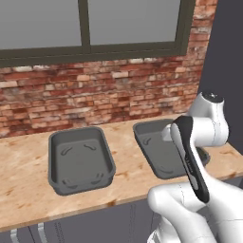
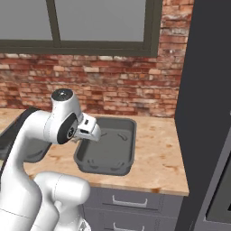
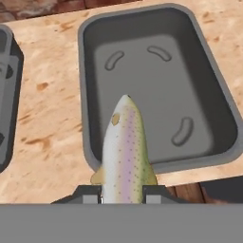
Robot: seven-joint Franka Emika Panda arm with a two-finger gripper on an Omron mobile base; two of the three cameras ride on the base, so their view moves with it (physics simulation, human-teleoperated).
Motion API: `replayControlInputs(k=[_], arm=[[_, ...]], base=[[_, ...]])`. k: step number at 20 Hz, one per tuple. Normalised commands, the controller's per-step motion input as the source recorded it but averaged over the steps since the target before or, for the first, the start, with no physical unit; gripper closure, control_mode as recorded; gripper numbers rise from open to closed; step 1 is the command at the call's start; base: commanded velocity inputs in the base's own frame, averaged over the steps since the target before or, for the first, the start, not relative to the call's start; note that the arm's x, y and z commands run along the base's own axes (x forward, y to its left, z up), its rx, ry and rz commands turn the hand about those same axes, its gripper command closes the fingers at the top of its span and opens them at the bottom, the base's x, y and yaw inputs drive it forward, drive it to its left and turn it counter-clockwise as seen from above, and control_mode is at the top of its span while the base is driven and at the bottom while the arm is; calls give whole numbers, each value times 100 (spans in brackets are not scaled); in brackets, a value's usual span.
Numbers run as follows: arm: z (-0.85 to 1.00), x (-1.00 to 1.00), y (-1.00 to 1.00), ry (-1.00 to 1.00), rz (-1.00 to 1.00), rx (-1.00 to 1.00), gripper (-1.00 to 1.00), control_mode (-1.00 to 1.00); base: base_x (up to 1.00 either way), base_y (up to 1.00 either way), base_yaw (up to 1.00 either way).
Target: Place one onion and one fish in each tupperware on the nearby counter, to pack two identical lunches.
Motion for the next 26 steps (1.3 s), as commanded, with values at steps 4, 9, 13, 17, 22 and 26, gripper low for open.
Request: replayControlInputs(k=[4,9,13,17,22,26], arm=[[-32,29,-5,0,0,0,100,-100],[-32,29,-12,0,0,0,100,-100],[-38,30,-4,0,0,0,100,-100],[-43,28,0,0,0,0,100,-100],[-36,30,-1,0,0,0,100,-100],[-33,30,-6,0,0,0,100,-100]], base=[[0,0,0],[0,0,0],[0,0,0],[0,0,0],[0,0,0],[0,0,0]])
